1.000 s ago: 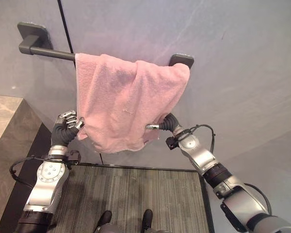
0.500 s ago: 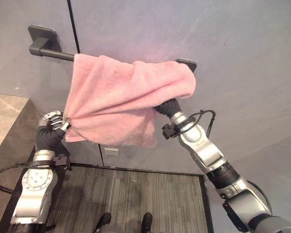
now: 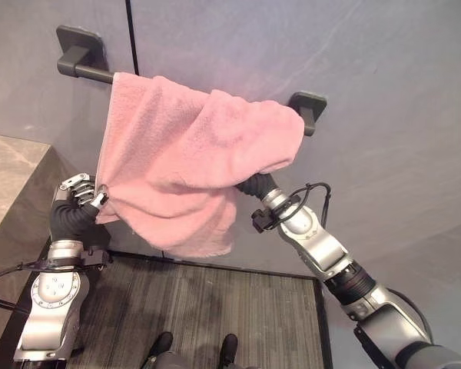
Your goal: Put brush and paste in cup on sink, flatten towel.
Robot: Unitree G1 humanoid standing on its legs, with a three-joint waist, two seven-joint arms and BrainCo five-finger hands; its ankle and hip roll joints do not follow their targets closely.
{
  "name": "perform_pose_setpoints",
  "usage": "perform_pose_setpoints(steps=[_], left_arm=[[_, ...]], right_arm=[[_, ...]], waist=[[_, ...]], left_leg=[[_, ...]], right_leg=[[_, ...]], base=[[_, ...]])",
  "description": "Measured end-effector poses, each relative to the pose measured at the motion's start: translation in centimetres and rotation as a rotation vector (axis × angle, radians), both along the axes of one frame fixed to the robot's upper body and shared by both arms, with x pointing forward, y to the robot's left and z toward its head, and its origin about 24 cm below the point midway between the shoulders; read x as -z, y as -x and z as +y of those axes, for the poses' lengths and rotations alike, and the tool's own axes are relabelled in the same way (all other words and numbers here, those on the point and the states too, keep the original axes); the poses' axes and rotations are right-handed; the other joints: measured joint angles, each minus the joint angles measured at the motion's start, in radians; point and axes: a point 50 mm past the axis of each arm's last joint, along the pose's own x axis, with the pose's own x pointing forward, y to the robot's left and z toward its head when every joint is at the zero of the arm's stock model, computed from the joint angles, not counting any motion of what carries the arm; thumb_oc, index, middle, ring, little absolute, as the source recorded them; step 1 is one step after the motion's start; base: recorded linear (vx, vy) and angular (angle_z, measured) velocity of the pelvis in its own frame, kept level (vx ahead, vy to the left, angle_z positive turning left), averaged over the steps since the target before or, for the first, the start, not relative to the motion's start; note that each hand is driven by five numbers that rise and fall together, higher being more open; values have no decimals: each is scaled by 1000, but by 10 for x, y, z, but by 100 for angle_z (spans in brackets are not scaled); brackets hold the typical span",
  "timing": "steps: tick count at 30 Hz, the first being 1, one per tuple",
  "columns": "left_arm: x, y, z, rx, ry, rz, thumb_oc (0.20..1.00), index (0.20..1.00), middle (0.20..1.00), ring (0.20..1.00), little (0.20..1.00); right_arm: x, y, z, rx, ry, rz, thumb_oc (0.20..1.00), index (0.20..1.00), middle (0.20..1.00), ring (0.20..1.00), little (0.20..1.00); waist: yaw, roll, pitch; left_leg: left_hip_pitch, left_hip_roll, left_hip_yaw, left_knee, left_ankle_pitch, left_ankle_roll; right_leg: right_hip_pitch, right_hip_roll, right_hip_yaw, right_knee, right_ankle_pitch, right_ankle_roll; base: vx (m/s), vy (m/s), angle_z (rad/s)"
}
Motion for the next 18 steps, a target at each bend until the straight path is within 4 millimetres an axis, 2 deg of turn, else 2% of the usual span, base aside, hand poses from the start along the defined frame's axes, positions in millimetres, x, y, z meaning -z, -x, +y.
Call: perform_pose_setpoints(steps=[2,4,5,6,7,9,10,11,14,18], left_arm=[[1,-1,-1,3,5,1,200,200,200,200,200],[-4,-3,-2,13,32,-17,200,200,200,200,200],[-12,-7,-4,18,32,-53,200,200,200,200,200],[-27,-7,-12,51,30,-117,200,200,200,200,200],[-43,-6,-22,96,23,-191,200,200,200,200,200],[-84,-3,-42,195,16,-379,200,200,200,200,200],[-97,-2,-48,228,19,-453,200,200,200,200,200],[-102,-2,-48,228,20,-481,200,200,200,200,200],[-95,-3,-42,184,38,-458,200,200,200,200,200],[-59,-4,-26,86,83,-309,200,200,200,200,200]], right_arm=[[-1,1,2,-10,5,-4,200,200,200,200,200],[-24,1,5,-40,-5,-80,272,272,272,272,272],[-45,3,5,-58,-5,-159,316,316,316,316,316],[-73,12,6,-93,-47,-264,322,322,322,322,322],[-87,22,10,-139,-78,-314,200,200,200,200,200],[-108,32,14,-189,-116,-388,200,200,200,200,200],[-117,33,15,-203,-132,-411,200,200,200,200,200],[-121,33,15,-209,-147,-415,200,200,200,200,200],[-118,32,15,-212,-165,-391,200,200,200,200,200],[-109,27,19,-213,-168,-337,200,200,200,200,200]], waist=[[1,6,5],[-1,7,5],[0,6,5],[-1,6,5],[-3,7,5],[-4,4,3],[-5,4,3],[-7,4,3],[-8,3,2],[-6,-1,0]], left_leg=[[0,-1,1,0,0,0],[4,1,8,-1,0,0],[5,1,9,-1,0,0],[10,2,11,-2,0,0],[24,3,12,-4,-1,0],[27,2,11,-2,-1,0],[27,1,12,-1,-1,0],[27,2,13,0,-1,0],[27,2,17,0,-1,0],[23,2,15,-1,-1,0]], right_leg=[[-1,0,1,1,0,0],[0,1,6,1,0,0],[1,1,7,1,0,0],[4,2,12,1,1,0],[18,2,16,1,-1,1],[22,2,16,1,0,1],[21,2,16,1,0,1],[21,2,16,1,0,1],[19,2,20,1,0,0],[16,3,20,1,4,-2]], base=[[4,-4,-3],[11,-13,-6],[19,-15,-5],[32,-12,-5],[23,-11,-3],[0,0,0],[0,0,0],[-1,3,-3],[-9,1,-4],[0,0,0]])
